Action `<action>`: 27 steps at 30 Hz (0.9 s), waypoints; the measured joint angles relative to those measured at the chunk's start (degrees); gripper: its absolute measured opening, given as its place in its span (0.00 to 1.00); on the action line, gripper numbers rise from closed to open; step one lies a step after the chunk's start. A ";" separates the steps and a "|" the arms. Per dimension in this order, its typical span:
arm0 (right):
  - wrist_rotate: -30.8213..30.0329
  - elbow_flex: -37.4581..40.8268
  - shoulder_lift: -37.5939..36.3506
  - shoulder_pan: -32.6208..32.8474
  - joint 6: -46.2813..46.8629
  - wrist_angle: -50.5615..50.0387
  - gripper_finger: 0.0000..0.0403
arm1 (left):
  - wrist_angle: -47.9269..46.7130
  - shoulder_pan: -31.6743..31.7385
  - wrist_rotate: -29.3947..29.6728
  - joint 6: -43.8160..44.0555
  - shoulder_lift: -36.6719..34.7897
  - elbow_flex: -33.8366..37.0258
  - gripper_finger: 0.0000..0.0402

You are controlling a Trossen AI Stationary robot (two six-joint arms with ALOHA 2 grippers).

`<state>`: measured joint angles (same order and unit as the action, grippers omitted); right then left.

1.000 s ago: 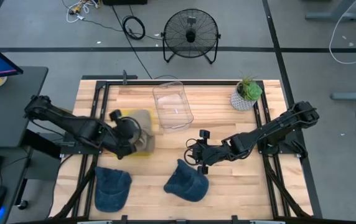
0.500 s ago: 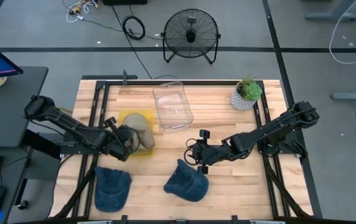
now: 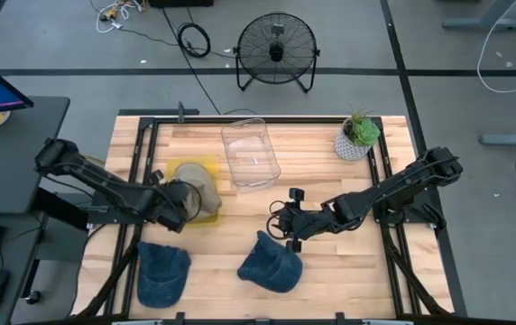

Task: Pick & Place hat
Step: Put the brown cap into the yellow bin

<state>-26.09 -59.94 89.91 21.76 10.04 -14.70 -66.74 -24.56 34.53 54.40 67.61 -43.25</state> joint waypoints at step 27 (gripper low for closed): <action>0.00 0.00 0.00 -0.02 -0.02 0.11 0.41 | 17.88 4.06 1.24 -0.28 0.00 7.36 0.02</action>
<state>-26.09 -59.94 89.91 21.74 10.02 -14.59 -48.85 -20.50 35.77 54.11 67.61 -35.89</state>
